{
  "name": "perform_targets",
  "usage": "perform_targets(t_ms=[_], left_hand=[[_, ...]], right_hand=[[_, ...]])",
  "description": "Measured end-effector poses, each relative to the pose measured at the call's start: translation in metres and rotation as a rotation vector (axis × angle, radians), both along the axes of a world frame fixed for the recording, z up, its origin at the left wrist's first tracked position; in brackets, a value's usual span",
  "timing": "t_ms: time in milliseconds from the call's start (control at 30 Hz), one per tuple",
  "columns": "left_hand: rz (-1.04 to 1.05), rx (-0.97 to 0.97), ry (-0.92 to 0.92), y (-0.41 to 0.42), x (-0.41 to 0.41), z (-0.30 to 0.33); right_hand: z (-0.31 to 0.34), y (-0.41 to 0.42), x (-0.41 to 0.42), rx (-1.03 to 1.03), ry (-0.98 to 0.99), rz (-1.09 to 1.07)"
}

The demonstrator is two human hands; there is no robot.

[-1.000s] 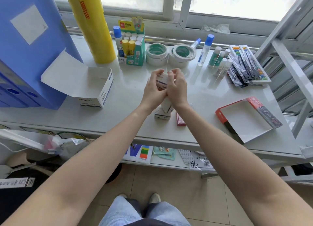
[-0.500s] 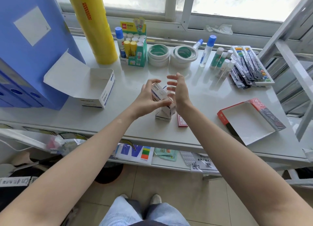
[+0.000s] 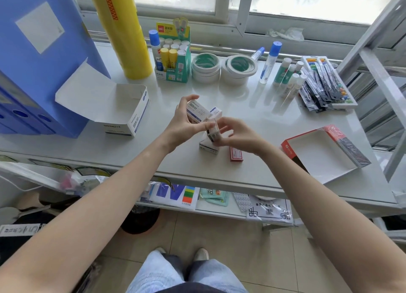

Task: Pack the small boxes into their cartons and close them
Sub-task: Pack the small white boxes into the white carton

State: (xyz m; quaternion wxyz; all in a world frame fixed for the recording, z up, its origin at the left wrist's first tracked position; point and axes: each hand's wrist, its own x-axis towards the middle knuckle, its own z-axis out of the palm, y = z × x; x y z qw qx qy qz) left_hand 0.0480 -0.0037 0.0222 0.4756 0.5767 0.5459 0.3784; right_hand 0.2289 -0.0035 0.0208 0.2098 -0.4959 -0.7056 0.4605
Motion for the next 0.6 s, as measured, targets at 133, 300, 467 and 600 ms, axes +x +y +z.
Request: perform_targets(t_ms=[133, 300, 467, 600], left_hand=[[0.083, -0.063, -0.129, 0.000, -0.003, 0.003], [0.144, -0.122, -0.307, -0.005, -0.003, 0.007], [0.139, -0.091, -0.345, -0.008, -0.006, 0.017], [0.206, -0.055, -0.370, -0.010, -0.024, 0.020]], right_hand=[[0.010, 0.007, 0.003, 0.129, 0.046, -0.248], [0.031, 0.006, -0.020, 0.345, 0.013, -0.214], [0.032, 0.003, -0.053, 0.446, -0.041, -0.164], [0.031, 0.004, -0.074, 0.470, -0.110, -0.132]])
